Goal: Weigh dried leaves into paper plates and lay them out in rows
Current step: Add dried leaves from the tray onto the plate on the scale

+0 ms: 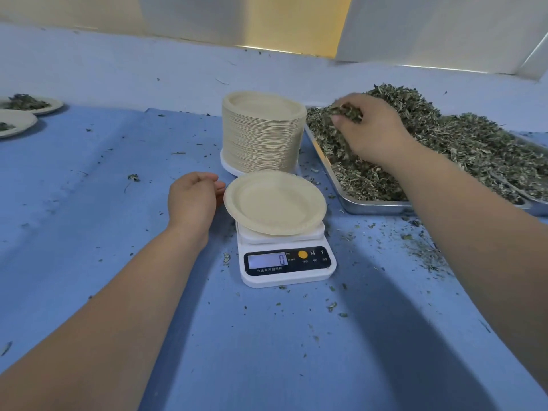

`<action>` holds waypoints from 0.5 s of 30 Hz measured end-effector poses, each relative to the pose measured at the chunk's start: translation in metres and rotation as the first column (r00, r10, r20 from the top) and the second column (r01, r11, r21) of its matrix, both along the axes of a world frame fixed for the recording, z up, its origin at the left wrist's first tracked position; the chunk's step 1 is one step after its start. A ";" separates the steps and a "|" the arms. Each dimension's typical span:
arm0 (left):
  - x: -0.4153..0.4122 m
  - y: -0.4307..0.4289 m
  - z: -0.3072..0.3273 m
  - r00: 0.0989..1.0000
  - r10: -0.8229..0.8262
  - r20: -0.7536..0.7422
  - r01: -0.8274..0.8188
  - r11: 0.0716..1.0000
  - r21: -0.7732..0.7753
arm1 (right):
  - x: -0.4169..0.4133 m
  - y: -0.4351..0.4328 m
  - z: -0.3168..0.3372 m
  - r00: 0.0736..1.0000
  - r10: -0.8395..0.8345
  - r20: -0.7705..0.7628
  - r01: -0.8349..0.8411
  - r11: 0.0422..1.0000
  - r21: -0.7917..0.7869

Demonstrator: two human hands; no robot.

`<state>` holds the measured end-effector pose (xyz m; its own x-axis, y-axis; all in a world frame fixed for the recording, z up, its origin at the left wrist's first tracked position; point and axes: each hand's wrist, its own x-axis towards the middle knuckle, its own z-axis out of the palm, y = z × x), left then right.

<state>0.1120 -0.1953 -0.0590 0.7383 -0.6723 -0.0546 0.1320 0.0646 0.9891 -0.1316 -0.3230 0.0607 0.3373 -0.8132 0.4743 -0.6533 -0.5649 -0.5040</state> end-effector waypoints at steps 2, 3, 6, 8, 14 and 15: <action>0.001 0.000 -0.001 1.000 -0.012 0.008 0.012 1.000 0.005 | 0.015 0.016 0.007 0.996 0.080 0.030 -0.080 0.997 -0.005; 0.002 0.000 -0.001 1.000 -0.016 0.004 0.016 1.000 0.003 | 0.023 0.025 0.007 0.992 0.123 0.028 -0.122 0.992 -0.008; 0.003 0.000 -0.001 1.000 -0.025 -0.002 0.025 1.000 -0.001 | 0.043 0.051 -0.008 0.964 0.241 -0.107 -0.242 0.970 0.011; 0.003 -0.001 -0.001 0.999 -0.033 -0.002 0.033 0.999 -0.002 | 0.052 0.064 -0.024 0.905 0.341 -0.254 -0.328 0.940 0.091; 0.000 -0.001 -0.003 0.999 -0.021 0.050 0.021 1.000 -0.013 | 0.056 0.083 -0.045 0.784 0.357 -0.508 -0.364 0.927 0.090; 0.000 -0.001 -0.003 0.998 -0.023 0.053 0.024 1.000 -0.013 | 0.053 0.084 -0.044 0.794 0.365 -0.487 -0.373 0.924 0.084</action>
<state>0.1115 -0.1965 -0.0619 0.7238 -0.6900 -0.0069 0.0813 0.0753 0.9938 -0.0781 -0.2394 0.0164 0.7990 -0.5740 0.1794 -0.5501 -0.8181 -0.1676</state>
